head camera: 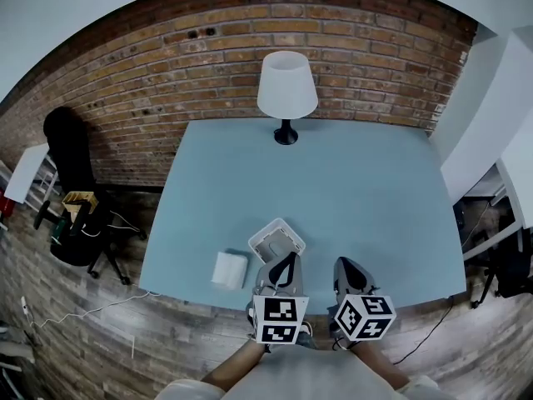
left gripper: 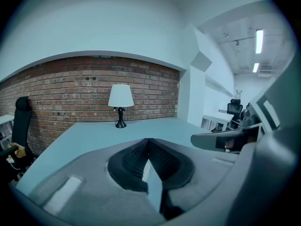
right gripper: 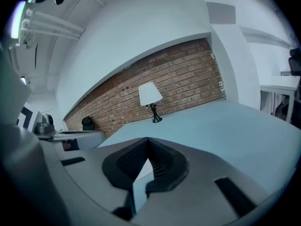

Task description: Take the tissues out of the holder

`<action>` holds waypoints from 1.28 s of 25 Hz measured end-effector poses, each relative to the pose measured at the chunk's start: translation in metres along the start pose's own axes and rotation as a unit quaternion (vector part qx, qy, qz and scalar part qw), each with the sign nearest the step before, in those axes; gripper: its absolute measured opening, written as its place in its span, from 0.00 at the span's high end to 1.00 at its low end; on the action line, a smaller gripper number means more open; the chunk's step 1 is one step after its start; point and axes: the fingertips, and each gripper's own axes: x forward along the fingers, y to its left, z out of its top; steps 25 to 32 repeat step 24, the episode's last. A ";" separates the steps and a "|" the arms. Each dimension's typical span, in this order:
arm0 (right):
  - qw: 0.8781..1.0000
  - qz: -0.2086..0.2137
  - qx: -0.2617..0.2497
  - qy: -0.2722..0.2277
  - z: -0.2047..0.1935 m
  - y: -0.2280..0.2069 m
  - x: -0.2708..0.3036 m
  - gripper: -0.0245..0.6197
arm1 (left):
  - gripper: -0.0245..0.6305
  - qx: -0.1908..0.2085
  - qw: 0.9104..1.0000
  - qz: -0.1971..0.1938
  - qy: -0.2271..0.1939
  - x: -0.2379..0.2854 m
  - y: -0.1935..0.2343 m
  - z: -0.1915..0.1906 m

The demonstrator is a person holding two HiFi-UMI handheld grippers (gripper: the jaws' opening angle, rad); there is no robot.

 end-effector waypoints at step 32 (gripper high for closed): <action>1.000 0.002 -0.011 0.010 -0.003 0.006 0.001 0.95 | 0.95 -0.008 1.000 0.030 0.006 -0.005 0.023 -0.009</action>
